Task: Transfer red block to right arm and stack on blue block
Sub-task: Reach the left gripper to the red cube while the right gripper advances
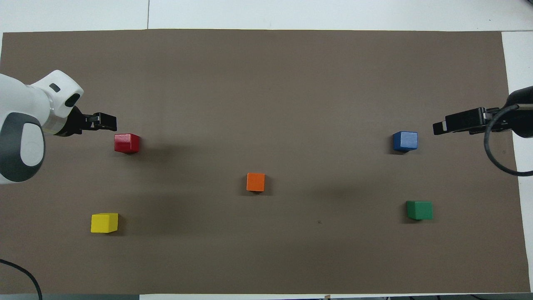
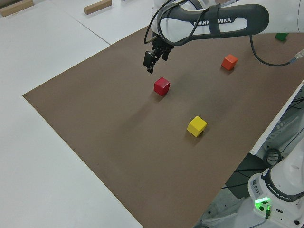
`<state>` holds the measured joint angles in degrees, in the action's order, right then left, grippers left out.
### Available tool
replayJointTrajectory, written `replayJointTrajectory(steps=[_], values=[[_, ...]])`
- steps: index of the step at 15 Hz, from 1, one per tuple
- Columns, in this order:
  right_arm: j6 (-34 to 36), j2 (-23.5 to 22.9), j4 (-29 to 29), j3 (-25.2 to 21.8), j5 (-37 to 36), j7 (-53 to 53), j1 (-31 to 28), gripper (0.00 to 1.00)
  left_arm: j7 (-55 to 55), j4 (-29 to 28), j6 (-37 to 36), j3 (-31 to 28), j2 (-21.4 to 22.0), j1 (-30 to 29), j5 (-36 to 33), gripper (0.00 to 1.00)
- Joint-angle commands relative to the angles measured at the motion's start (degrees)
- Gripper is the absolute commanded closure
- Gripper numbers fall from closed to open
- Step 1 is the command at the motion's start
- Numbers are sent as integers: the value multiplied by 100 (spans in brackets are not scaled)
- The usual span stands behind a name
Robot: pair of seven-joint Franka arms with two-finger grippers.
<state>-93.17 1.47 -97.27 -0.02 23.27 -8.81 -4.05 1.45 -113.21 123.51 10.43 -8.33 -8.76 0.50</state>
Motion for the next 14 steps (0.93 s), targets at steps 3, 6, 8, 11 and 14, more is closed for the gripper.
replayJointTrajectory(steps=[3, 6, 8, 11, 14], values=[[-693, -111, -933, 55, 2140, -777, 10, 0, 163, -298, 489, 12, -150, 50, -59, 0], [-1080, -243, -1180, 73, 3146, -1078, 317, 0, 154, -386, 629, 3, -379, 129, -68, 0], [-1028, -436, -1311, 73, 4258, -1446, 370, 0, 163, -395, 770, 3, -607, 164, -68, 0], [-774, -630, -1567, 99, 5448, -1676, 598, 0, 145, -395, 850, 3, -670, 182, -68, 0], [-248, -1050, -1698, 117, 6658, -2026, 791, 0, 128, -395, 841, 3, -731, 182, -68, 20]])
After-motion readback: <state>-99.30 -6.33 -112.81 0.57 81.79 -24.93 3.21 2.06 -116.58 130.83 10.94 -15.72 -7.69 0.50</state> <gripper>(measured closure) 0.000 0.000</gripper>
